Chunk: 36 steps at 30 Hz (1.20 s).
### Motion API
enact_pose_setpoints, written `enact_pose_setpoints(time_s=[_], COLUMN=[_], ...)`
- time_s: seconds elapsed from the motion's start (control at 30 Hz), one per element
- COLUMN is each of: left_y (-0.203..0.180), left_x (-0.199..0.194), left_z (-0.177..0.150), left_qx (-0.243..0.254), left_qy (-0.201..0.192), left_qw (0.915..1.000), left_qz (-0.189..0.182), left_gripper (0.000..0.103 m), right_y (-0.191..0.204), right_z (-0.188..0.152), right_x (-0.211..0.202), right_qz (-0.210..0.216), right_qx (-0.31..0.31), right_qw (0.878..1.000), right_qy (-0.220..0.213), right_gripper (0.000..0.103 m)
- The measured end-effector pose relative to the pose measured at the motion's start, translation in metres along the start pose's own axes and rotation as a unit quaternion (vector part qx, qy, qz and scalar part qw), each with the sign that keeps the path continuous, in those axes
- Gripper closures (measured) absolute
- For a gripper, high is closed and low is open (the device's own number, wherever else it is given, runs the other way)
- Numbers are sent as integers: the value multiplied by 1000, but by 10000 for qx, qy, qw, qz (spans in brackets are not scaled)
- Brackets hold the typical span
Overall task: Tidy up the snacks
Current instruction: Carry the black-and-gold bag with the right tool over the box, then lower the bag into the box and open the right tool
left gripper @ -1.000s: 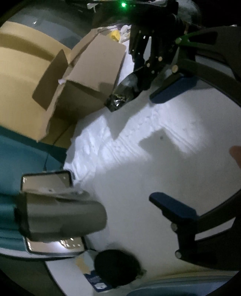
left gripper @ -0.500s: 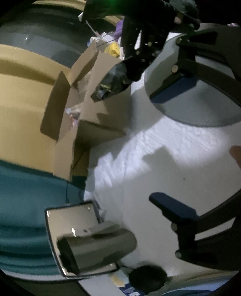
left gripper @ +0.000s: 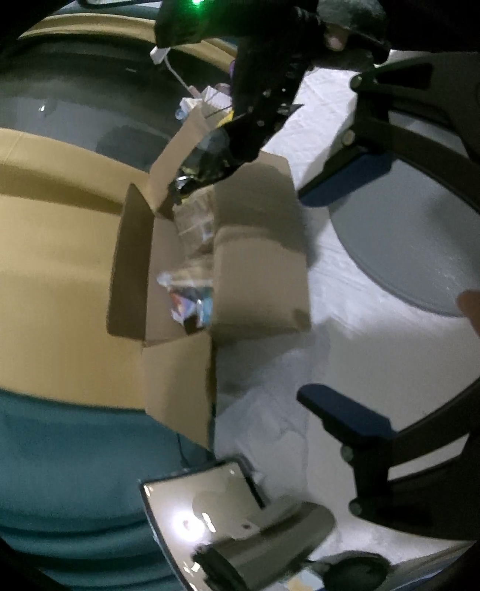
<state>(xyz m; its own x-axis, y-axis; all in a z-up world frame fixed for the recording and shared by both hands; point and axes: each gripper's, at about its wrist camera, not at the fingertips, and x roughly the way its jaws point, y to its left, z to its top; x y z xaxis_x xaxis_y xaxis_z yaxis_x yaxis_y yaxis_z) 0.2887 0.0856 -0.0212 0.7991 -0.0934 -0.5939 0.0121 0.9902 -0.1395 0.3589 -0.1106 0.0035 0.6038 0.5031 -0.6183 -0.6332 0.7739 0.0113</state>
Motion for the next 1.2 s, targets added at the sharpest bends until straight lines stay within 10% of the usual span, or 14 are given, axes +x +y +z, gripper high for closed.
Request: enact_pose_setpoints(time_s=[1.2], left_y=[-21], left_x=[109], left_z=[112], left_qx=[75], left_qy=[-542], left_qw=[9985], left_qz=[-95], left_gripper=[5], right_y=[-137], right_z=[70], right_x=[87], right_qz=[-971], right_qx=[1119], right_qw=[9888], right_qy=[-172], right_gripper=[71])
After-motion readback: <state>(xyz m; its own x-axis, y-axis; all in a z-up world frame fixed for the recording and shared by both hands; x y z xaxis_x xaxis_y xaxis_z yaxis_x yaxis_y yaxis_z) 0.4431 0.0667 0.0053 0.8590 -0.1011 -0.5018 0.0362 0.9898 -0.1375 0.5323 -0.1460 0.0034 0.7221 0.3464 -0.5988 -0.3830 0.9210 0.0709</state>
